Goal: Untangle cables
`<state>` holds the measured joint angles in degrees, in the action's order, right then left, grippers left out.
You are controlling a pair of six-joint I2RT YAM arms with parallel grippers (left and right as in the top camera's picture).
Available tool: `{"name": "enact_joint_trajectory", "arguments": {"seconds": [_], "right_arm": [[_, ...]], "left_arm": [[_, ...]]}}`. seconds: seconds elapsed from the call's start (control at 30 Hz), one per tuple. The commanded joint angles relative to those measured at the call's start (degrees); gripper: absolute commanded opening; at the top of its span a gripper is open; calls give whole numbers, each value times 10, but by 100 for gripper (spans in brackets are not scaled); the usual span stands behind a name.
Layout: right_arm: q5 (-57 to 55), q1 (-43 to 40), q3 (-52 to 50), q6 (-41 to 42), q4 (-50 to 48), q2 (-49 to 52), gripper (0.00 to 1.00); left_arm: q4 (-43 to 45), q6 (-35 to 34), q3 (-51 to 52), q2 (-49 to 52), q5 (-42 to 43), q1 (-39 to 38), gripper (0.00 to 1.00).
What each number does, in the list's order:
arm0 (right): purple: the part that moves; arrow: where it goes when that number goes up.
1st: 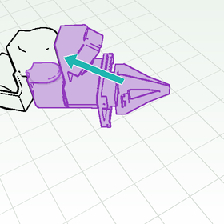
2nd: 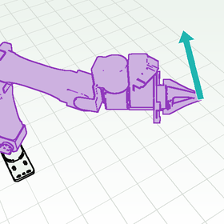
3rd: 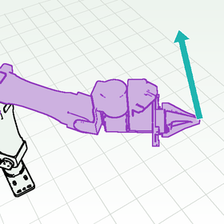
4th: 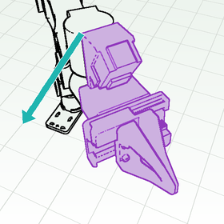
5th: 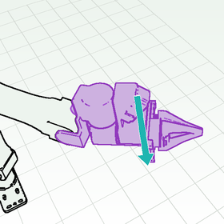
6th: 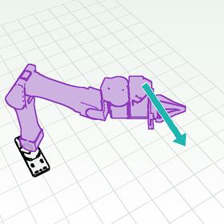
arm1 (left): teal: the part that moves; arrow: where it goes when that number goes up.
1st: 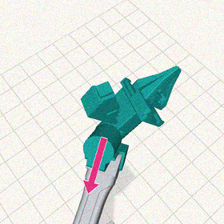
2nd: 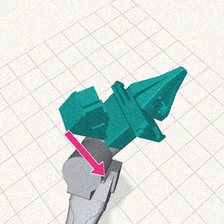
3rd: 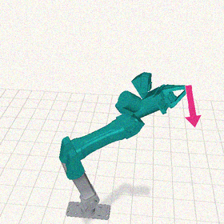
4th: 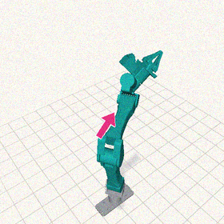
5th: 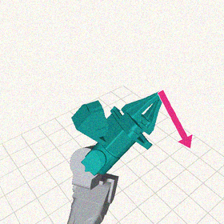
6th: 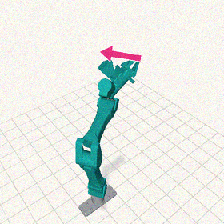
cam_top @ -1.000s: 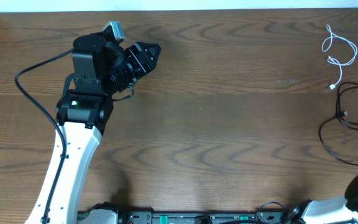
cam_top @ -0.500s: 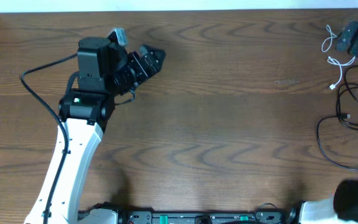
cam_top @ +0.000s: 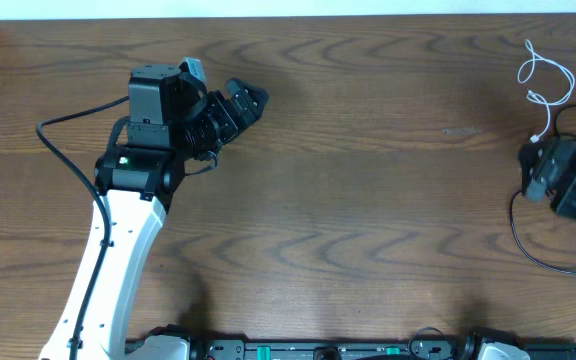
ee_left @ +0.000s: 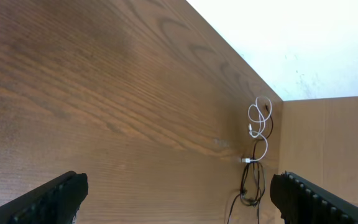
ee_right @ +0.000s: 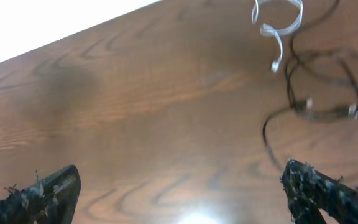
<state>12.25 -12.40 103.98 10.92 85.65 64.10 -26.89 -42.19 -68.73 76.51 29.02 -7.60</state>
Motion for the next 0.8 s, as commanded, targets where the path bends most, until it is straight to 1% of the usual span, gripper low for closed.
{"name": "enact_joint_trajectory", "arguments": {"seconds": [0.0,0.1,0.17,0.2,0.23,0.3,0.37,0.4,0.47,0.5,0.57,0.6,0.73,0.77], "right_arm": [[2,4,2,45,51,-17,99],[2,4,2,45,99,-21,99],[-1,4,2,43,110,-21,99],[2,4,1,23,116,-21,99],[10,4,0,1,116,-21,99],[10,5,-14,2,113,-21,99],[10,13,-64,4,63,-39,99],[7,21,-98,4,30,-54,99],[-15,51,-221,3,-103,-112,99],[-34,71,-299,3,-193,-155,99],[-62,93,-401,4,-305,-215,99],[-77,102,-511,3,-411,-281,99],[-94,102,-693,3,-598,-399,99],[-98,103,-727,2,-631,-424,99]], "left_arm": [[-1,-3,-8,2,-1,1,99],[-1,-3,-8,2,-1,1,99],[-1,-3,-8,2,-1,1,99],[-1,-3,-8,2,-1,1,99],[-1,-3,-8,2,-1,1,99],[-1,-3,-8,2,-1,1,99],[-1,-3,-8,2,-1,1,99],[-1,-3,-8,2,-1,1,98],[-1,-3,-8,2,-1,1,98],[-1,-3,-8,2,-1,1,99],[-1,-3,-8,2,-1,1,98],[-1,-3,-8,2,-1,1,99],[-1,-3,-8,2,-1,1,98],[-1,-3,-8,2,-1,1,98]]}}
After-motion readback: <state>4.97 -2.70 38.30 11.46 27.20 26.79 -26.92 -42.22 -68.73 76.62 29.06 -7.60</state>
